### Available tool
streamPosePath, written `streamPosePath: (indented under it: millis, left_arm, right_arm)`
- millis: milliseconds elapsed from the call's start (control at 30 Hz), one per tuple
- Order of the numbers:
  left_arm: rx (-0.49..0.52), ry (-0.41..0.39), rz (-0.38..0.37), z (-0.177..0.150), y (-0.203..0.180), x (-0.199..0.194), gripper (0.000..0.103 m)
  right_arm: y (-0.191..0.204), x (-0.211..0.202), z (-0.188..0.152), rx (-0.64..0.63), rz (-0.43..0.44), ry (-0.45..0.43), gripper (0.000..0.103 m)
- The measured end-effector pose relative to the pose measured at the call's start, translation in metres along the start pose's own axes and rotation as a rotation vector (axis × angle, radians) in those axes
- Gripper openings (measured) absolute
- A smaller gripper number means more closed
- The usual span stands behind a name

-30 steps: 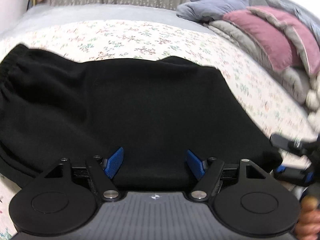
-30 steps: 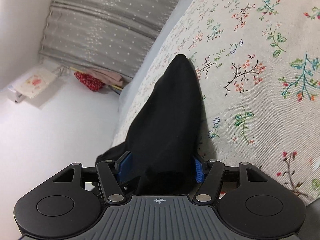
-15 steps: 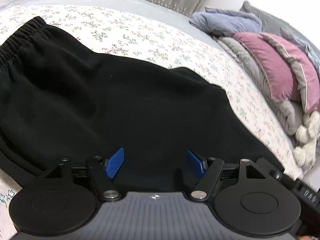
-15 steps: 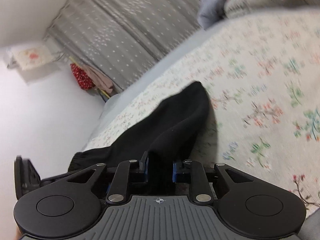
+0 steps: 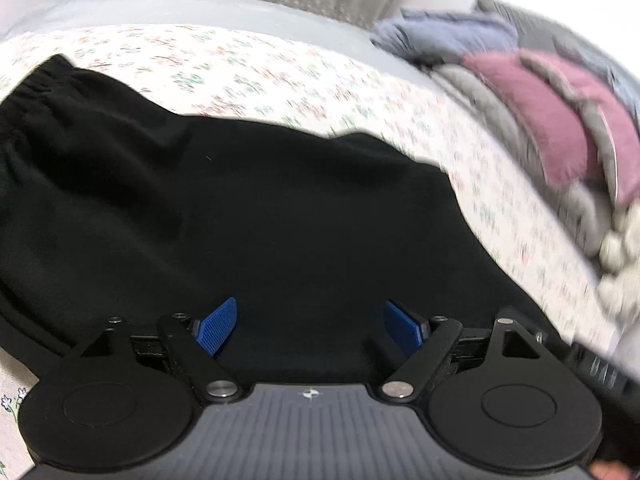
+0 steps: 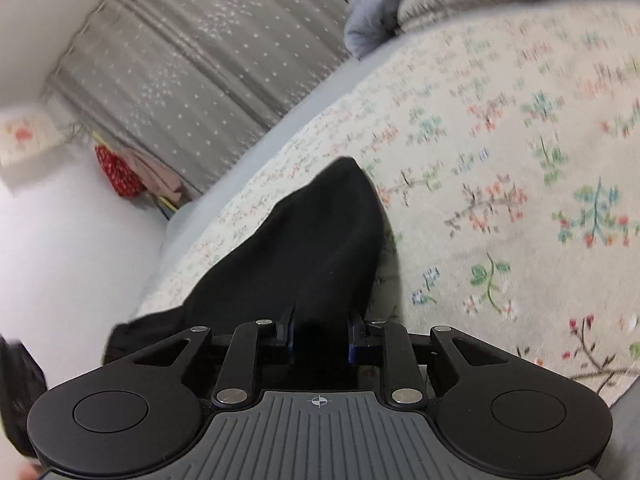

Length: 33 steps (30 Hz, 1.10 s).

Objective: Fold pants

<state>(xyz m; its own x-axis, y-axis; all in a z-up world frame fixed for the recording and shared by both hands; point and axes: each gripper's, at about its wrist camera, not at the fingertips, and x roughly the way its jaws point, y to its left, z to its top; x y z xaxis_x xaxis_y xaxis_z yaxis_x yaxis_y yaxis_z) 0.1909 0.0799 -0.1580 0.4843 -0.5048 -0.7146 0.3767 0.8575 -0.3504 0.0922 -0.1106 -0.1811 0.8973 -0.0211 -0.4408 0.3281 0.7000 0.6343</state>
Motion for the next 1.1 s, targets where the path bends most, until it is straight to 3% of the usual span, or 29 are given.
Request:
streamPosePath:
  millis: [100, 200, 367, 567, 767, 967, 1033, 1100]
  left_arm:
    - [-0.012, -0.063, -0.003, 0.005, 0.005, -0.010, 0.085]
    - [-0.032, -0.098, -0.058, 0.011, 0.008, -0.019, 0.090]
    - [-0.008, -0.156, -0.130, 0.021, 0.005, -0.028, 0.093]
    - [0.076, -0.146, -0.169, 0.034, -0.008, -0.011, 0.097]
    - [0.166, -0.090, -0.164, 0.055, -0.025, 0.017, 0.096]
    - [0.097, -0.086, -0.152, 0.072, -0.011, 0.038, 0.063]
    - [0.089, -0.098, -0.147, 0.076, -0.003, 0.037, 0.034]
    - [0.074, -0.122, -0.143, 0.079, 0.005, 0.032, 0.011]
  right_arm:
    - [0.039, -0.006, -0.009, -0.283, -0.020, -0.095, 0.018]
    - [0.075, -0.008, -0.028, -0.528, -0.016, -0.167, 0.018]
    - [0.118, 0.006, -0.065, -0.838, 0.022, -0.189, 0.018]
    - [0.136, 0.031, -0.100, -1.029, 0.040, -0.139, 0.017]
    - [0.137, 0.040, -0.106, -1.089, 0.040, -0.133, 0.017]
    - [0.138, 0.035, -0.112, -1.153, 0.045, -0.150, 0.016]
    - [0.138, 0.032, -0.112, -1.160, 0.041, -0.156, 0.016]
    - [0.141, 0.026, -0.113, -1.166, 0.044, -0.165, 0.015]
